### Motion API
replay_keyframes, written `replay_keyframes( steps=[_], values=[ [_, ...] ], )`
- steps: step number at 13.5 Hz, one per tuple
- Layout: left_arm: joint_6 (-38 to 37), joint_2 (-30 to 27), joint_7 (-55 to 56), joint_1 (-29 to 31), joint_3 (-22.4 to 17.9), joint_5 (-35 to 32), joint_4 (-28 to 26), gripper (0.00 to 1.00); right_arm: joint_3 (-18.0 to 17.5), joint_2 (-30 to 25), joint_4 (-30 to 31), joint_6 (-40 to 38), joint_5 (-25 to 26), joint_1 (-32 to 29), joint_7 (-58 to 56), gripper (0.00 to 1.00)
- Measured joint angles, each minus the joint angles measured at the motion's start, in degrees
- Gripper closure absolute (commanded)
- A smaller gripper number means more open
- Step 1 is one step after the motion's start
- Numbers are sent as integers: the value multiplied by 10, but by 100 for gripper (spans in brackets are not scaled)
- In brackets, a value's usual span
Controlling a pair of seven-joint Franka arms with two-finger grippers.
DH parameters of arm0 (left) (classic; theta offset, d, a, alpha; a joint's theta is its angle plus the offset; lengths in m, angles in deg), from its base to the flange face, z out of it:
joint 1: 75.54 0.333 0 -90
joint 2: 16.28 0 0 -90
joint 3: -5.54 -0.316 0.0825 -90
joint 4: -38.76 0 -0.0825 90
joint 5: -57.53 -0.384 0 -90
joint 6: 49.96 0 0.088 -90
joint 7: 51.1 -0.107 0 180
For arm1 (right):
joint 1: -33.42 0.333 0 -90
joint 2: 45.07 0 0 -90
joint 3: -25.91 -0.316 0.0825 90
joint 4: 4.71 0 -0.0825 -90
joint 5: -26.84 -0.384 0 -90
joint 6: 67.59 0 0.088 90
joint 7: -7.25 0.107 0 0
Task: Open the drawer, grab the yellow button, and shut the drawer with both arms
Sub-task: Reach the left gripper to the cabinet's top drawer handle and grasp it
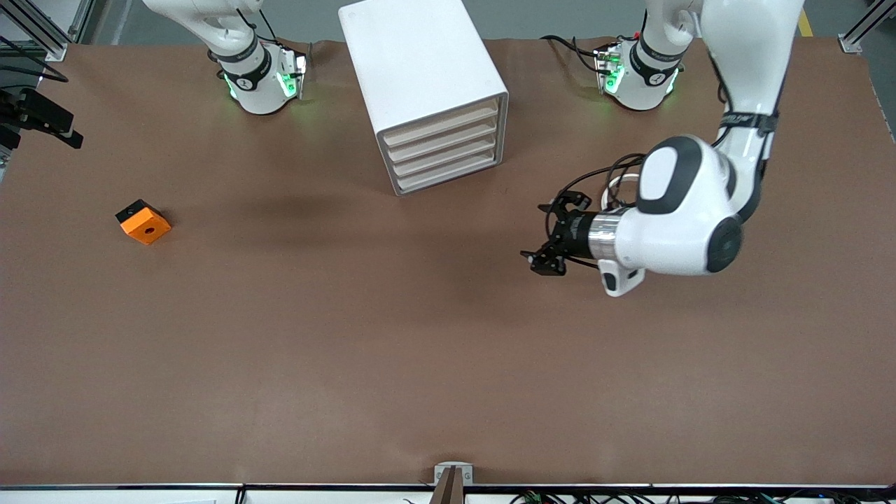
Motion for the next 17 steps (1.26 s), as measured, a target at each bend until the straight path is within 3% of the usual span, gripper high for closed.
replay_keyframes(
  steps=[4, 6, 10, 11, 13, 14, 17],
  values=[
    [-144, 98, 139, -7, 7, 75, 27, 0, 0, 0, 0, 0, 0, 0, 0, 0],
    [-173, 147, 210, -8, 7, 115, 46, 0, 0, 0, -1, 0, 0, 0, 0, 0],
    [-233, 177, 318, -24, 10, 159, 58, 0, 0, 0, -1, 0, 0, 0, 0, 0],
    [-245, 176, 342, -31, 10, 170, 60, 8, 0, 0, -1, 0, 0, 0, 0, 0],
    [-273, 176, 369, -49, 10, 181, 63, 44, 0, 0, -1, 0, 0, 0, 0, 0],
    [-286, 177, 374, -58, 10, 181, 62, 50, 0, 0, -1, 0, 0, 0, 0, 0],
    [-304, 177, 380, -76, 10, 181, 49, 54, 0, 0, -1, 0, 0, 0, 0, 0]
  ],
)
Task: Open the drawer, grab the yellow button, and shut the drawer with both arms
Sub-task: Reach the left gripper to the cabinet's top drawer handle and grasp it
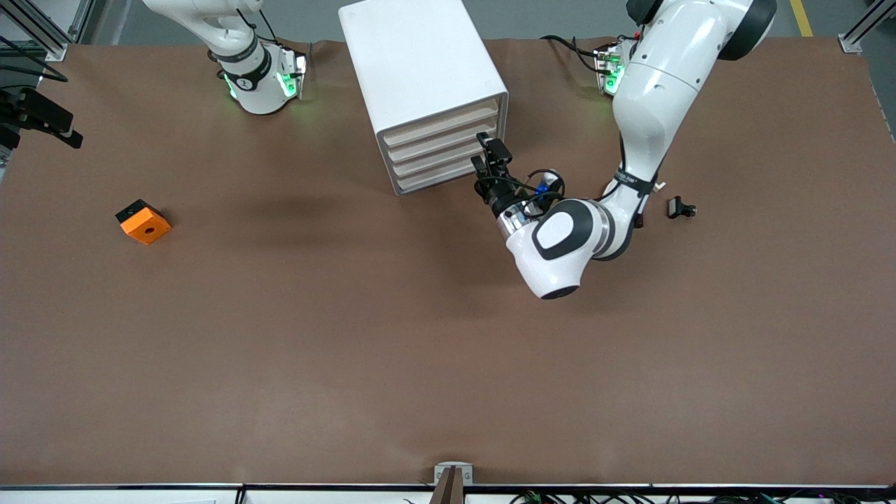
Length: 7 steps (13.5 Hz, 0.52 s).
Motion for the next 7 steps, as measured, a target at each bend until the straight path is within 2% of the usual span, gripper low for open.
replay_keyframes(
  steps=[7],
  values=[
    [-24, 2, 0, -41, 0, 0, -55, 55, 0, 0, 0, 0, 0, 0, 0, 0]
  ],
)
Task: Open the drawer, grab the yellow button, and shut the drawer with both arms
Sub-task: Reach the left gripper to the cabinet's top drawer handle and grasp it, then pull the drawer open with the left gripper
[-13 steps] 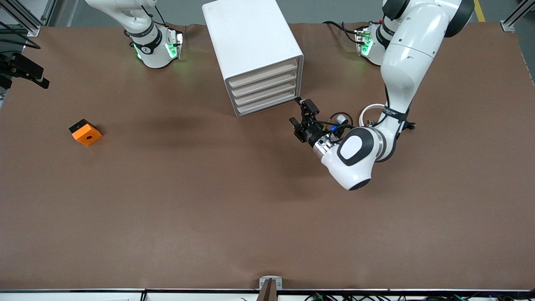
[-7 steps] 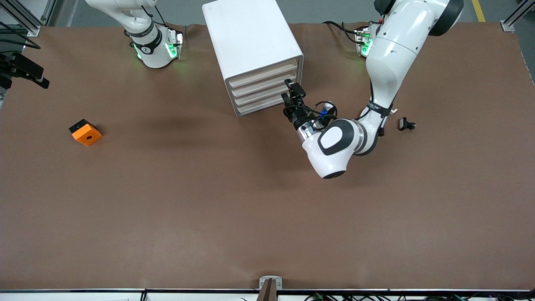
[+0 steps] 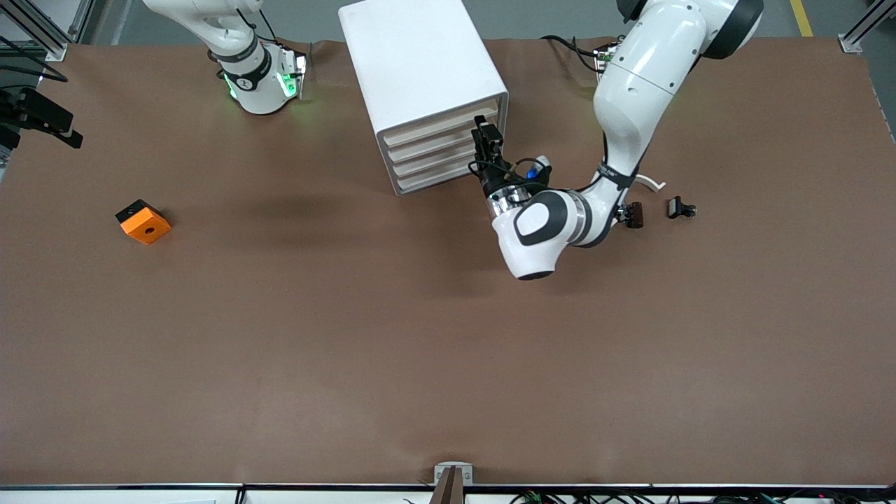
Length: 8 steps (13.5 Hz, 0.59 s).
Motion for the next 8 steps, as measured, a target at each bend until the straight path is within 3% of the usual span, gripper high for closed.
replay_keyframes(
  steps=[1, 4, 5, 8],
  values=[
    [0, 0, 0, -8, 0, 0, -2, 55, 0, 0, 0, 0, 0, 0, 0, 0],
    [-1, 0, 0, -25, 0, 0, -12, 92, 0, 0, 0, 0, 0, 0, 0, 0],
    [-1, 0, 0, -26, 0, 0, -13, 99, 0, 0, 0, 0, 0, 0, 0, 0],
    [-3, 0, 7, -26, 0, 0, -13, 100, 0, 0, 0, 0, 0, 0, 0, 0]
  ],
)
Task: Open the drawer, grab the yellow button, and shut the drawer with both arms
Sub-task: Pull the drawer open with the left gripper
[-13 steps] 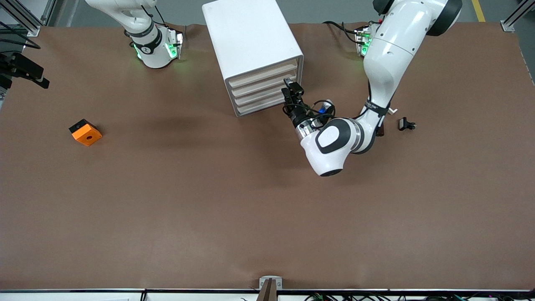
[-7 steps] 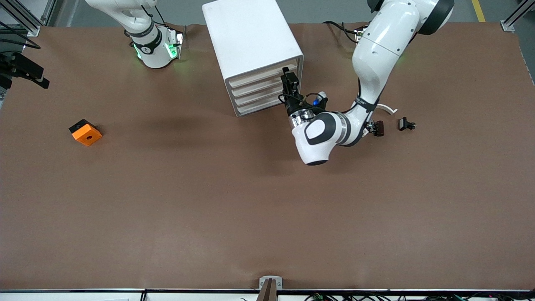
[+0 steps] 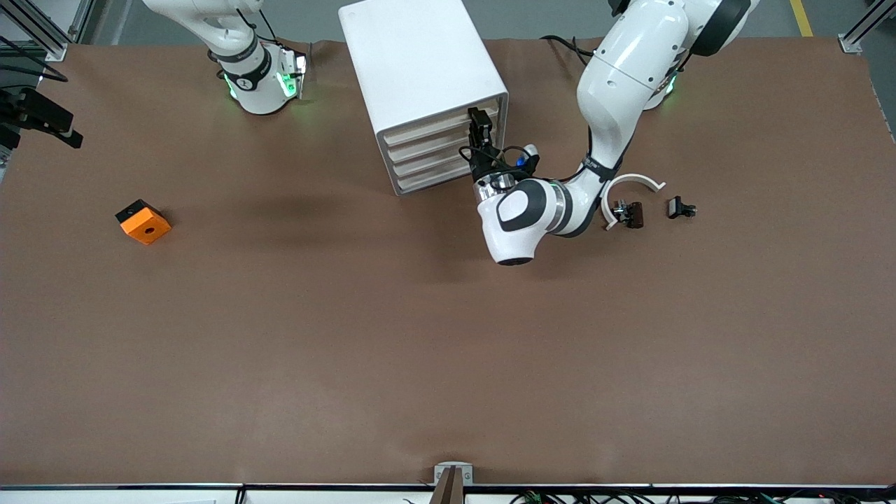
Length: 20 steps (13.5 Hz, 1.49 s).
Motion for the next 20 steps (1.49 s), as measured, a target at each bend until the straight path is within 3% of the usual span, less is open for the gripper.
replay_keyframes(
  steps=[6, 13, 17, 18, 19, 20],
  values=[
    [0, 0, 0, 12, -4, 0, 0, 98, 3, 0, 0, 0, 0, -3, -4, 0],
    [16, 0, 2, 113, -8, 2, 26, 94, 6, 3, 0, 2, 0, -7, -5, 0],
    [29, 0, 2, 154, -8, 6, 43, 86, 7, 18, 0, 7, 1, -10, -6, 0],
    [32, 0, 0, 159, -8, 10, 44, 81, 7, 29, 0, 8, 1, -11, -6, 0],
    [35, 0, -2, 161, -8, 11, 45, 70, 7, 42, 0, 13, 1, -11, -6, 0],
    [37, 0, -4, 162, -8, 11, 46, 31, 7, 57, -1, 22, 1, -11, -6, 0]
  ],
)
